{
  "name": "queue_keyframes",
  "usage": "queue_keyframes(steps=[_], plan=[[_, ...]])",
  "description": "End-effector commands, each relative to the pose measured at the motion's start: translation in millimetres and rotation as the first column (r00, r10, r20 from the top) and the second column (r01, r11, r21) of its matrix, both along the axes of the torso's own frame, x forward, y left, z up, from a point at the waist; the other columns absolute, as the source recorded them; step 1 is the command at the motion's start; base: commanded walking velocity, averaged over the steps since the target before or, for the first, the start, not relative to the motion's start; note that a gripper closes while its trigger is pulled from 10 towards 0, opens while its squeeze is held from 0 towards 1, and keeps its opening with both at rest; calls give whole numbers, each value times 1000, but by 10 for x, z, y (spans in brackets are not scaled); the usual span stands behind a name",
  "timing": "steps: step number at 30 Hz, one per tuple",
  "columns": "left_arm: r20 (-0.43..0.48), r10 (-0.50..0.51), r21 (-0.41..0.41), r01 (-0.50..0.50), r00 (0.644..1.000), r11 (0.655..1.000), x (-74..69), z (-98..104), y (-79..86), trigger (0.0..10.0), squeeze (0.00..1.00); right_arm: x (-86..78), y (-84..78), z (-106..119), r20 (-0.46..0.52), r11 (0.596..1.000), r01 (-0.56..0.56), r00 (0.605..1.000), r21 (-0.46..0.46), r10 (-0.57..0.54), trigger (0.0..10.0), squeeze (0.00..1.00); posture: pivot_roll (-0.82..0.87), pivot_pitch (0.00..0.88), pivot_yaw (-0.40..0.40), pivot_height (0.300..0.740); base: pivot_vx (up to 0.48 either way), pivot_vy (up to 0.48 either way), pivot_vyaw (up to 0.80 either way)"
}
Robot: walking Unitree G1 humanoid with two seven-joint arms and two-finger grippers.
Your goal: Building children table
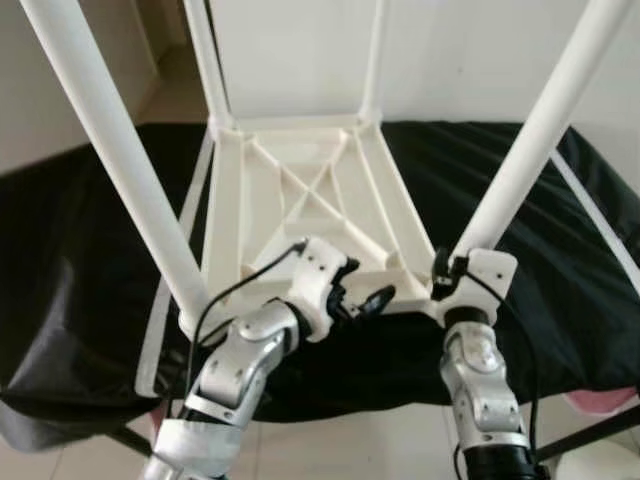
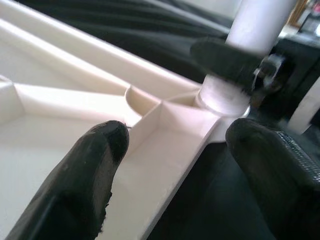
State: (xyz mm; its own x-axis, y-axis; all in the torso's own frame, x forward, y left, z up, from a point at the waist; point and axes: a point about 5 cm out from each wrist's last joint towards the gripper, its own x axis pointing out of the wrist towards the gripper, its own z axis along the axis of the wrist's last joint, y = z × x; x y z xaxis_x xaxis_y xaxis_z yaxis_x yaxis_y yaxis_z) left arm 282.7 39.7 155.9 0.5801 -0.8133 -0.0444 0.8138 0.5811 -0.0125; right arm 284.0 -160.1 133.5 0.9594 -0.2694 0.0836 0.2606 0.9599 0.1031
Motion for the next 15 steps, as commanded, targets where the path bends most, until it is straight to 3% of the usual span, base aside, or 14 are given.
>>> queue_keyframes(steps=[1,4,10,11,12,15], plan=[[8,0,8,0,1000,1000,-15,18,-13,10000,0,-96,-26,-290,-138,996,50,990,79,-39,10000,0,-75,115,36,740,0,0,0],[43,34,36,-36,998,999,12,38,14,10000,0,-68,-40,-264,-136,997,44,990,63,-35,10000,0,-75,109,33,740,0,0,0],[71,75,9,-76,995,997,59,66,61,10000,0,-16,-147,-188,-96,1000,24,995,-2,-24,10000,0,-62,77,24,740,0,0,0],[87,79,18,-81,993,997,64,80,54,10000,0,-16,-153,-178,-85,1000,5,996,7,-5,10000,698,-57,61,17,740,0,0,0],[99,78,23,-81,992,996,66,93,48,10000,0,-17,-153,-168,-77,1000,-10,997,14,11,10000,957,-57,61,17,740,0,0,0],[202,80,24,-87,976,996,64,156,46,10000,0,-18,-145,-129,-44,998,-60,997,29,61,10000,1000,-60,50,17,740,0,0,0]])
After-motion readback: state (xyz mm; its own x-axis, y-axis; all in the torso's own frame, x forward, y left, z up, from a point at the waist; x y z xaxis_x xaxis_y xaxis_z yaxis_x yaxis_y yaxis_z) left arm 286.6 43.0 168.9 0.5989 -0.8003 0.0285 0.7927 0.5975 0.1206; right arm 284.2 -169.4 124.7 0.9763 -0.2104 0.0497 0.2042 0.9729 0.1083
